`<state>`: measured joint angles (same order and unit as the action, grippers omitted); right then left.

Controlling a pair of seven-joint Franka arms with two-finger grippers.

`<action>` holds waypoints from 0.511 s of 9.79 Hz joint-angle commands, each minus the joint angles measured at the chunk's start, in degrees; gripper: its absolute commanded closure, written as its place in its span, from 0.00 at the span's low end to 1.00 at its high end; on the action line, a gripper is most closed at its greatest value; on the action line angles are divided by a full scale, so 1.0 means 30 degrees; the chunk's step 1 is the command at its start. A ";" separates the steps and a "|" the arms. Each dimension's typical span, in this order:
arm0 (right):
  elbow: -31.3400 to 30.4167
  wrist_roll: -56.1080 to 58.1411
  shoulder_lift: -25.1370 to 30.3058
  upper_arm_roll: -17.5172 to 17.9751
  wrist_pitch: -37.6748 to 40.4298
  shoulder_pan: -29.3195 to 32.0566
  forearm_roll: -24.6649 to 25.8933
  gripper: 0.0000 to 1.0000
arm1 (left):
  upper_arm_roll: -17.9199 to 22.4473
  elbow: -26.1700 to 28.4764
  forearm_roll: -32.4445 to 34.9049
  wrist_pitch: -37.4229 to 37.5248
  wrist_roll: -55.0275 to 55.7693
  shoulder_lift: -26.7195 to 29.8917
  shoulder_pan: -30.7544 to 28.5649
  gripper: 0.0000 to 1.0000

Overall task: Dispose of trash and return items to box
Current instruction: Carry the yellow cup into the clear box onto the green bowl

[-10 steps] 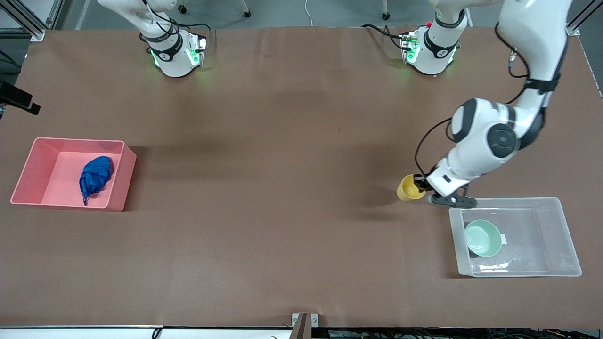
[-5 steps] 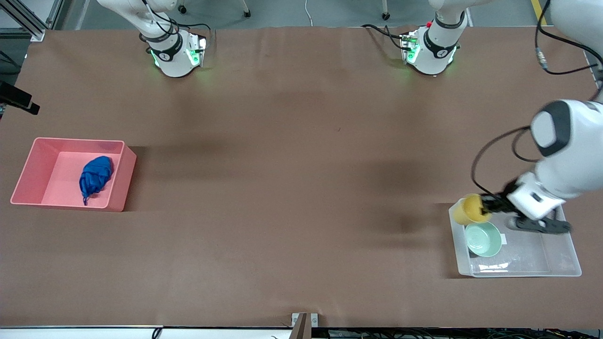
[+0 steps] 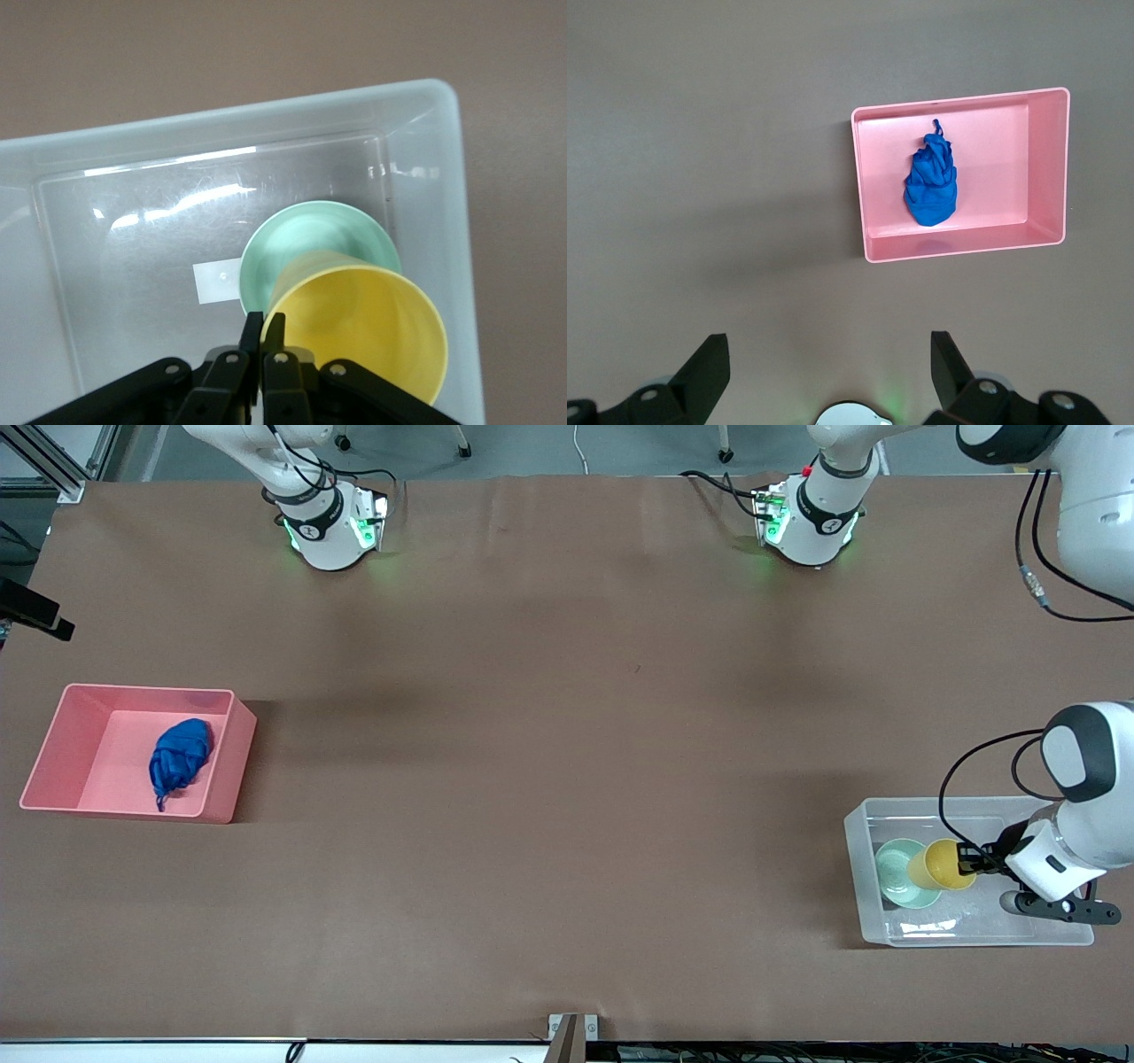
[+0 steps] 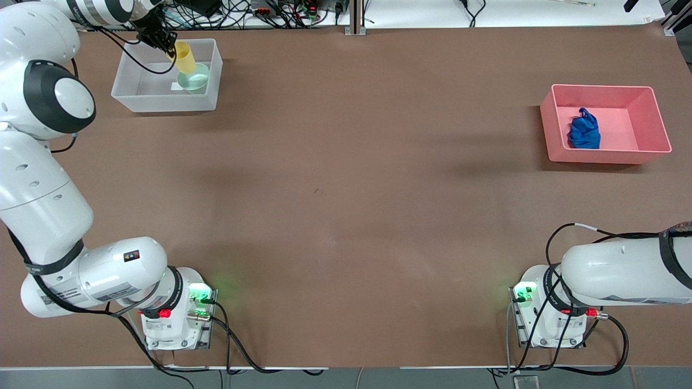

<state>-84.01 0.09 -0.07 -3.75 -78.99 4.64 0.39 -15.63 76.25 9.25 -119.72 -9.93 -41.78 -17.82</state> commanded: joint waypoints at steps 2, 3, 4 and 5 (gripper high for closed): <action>-0.0475 0.0146 0.0463 0.0050 -0.0007 0.0036 0.0164 0.00 | 0.0112 0.0212 0.0491 -0.0400 -0.0118 -0.1131 -0.0387 0.99; -0.0504 0.0146 0.0463 0.0050 -0.0007 0.0036 0.0164 0.00 | 0.0112 0.0652 0.0462 -0.0958 -0.0089 -0.1132 -0.0446 0.99; -0.0475 0.0146 0.0463 0.0050 0.0022 0.0036 0.0164 0.00 | 0.0112 0.1005 0.0404 -0.1253 0.0173 -0.1103 -0.0418 0.97; -0.0475 0.0146 0.0463 0.0050 0.0022 0.0036 0.0164 0.00 | 0.0083 0.1327 0.0287 -0.1372 0.0291 -0.1045 -0.0418 0.92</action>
<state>-84.01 0.09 -0.07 -3.75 -78.94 4.64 0.39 -15.27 77.86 9.55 -122.04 -9.87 -44.46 -19.01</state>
